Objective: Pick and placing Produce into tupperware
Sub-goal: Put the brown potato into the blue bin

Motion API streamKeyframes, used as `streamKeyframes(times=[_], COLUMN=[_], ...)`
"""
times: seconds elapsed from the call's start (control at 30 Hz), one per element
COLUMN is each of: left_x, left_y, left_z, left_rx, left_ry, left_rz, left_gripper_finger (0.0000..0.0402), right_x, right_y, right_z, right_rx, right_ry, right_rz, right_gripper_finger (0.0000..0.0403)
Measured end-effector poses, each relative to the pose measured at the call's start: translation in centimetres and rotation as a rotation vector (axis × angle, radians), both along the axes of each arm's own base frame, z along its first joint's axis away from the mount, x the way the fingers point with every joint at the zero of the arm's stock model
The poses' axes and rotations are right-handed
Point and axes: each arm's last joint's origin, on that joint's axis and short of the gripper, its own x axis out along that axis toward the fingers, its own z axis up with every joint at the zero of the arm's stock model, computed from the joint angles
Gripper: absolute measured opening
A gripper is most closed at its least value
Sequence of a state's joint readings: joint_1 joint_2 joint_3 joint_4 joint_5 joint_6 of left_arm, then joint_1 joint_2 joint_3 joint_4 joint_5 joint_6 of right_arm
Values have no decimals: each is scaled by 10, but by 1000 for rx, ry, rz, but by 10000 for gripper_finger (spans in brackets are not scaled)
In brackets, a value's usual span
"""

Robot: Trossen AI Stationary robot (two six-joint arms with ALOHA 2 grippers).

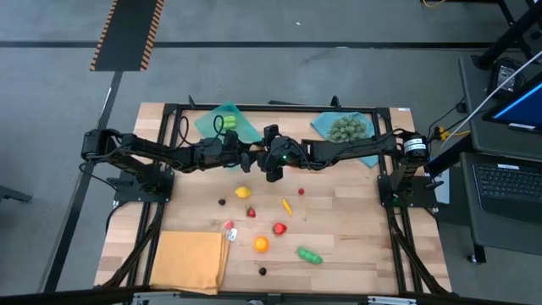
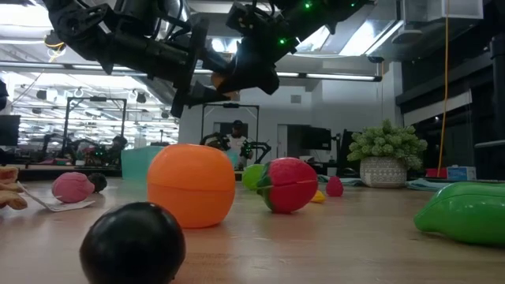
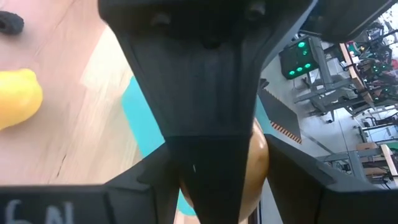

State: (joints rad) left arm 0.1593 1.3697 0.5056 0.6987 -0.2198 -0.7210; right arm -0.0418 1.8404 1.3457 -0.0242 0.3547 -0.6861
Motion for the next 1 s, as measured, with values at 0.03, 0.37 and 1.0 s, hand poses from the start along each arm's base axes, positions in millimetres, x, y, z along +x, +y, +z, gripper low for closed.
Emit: streamKeyframes(times=[0.03,0.37,1.0], left_x=[0,0,0], left_y=[0,0,1], left_z=[0,0,0], left_rx=[10,21,78], left_ry=[3,7,35], left_rz=[-2,-4,-40], left_gripper_finger=[219,184,175], right_x=[0,0,-1], right_y=[0,0,0], right_z=[0,0,-1], right_rx=[0,-1,-2], right_ry=[0,0,19], right_rz=[0,-1,-5], right_gripper_finger=[198,198,296])
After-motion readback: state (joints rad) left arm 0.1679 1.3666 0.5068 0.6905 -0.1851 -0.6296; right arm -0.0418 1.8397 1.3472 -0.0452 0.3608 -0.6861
